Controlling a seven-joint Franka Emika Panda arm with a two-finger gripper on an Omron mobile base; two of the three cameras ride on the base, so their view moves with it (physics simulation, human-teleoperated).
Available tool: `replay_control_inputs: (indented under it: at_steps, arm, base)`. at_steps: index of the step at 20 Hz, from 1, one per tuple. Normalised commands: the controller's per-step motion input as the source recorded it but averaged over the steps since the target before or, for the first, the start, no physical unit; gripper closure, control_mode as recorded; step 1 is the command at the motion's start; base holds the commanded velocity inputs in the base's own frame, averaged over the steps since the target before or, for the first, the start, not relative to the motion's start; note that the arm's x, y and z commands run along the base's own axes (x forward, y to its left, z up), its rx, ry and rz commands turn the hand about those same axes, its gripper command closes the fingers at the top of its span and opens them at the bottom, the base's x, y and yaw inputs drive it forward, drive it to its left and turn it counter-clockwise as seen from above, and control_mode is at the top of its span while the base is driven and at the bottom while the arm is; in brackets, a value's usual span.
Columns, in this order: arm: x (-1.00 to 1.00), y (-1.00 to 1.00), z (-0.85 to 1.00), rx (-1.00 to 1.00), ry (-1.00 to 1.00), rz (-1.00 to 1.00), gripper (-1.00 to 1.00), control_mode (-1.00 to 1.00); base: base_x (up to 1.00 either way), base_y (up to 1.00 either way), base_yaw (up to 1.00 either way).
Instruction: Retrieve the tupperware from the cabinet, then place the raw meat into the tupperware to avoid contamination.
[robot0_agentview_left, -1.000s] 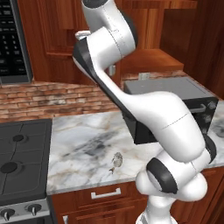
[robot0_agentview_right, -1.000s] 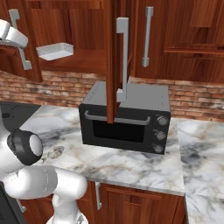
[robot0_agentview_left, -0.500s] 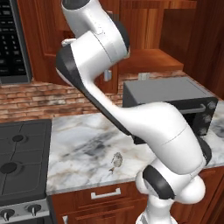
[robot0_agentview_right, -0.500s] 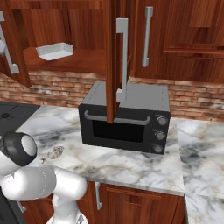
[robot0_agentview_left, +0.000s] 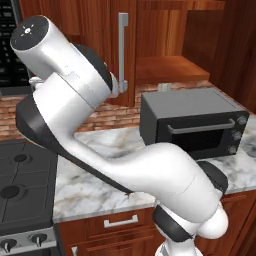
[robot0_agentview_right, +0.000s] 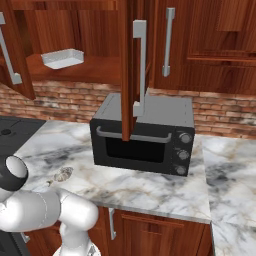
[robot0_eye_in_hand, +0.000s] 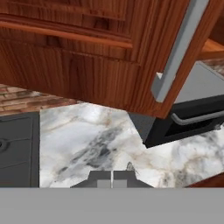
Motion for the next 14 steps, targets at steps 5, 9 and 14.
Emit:
replay_control_inputs:
  at_steps: [5, 9, 14]
  arm:
    - [-0.45, 0.47, -0.14, 0.00, 0.05, -0.02, -1.00, -1.00]
    - [-0.12, 0.05, -0.01, 0.00, 0.00, -0.05, -1.00, -1.00]
    - [-0.41, -0.20, 0.04, 0.05, 0.00, -0.02, -1.00, -1.00]
  base:
    - [0.00, 0.00, 0.00]
    - [0.00, 0.00, 0.00]
    - [0.00, 0.00, 0.00]
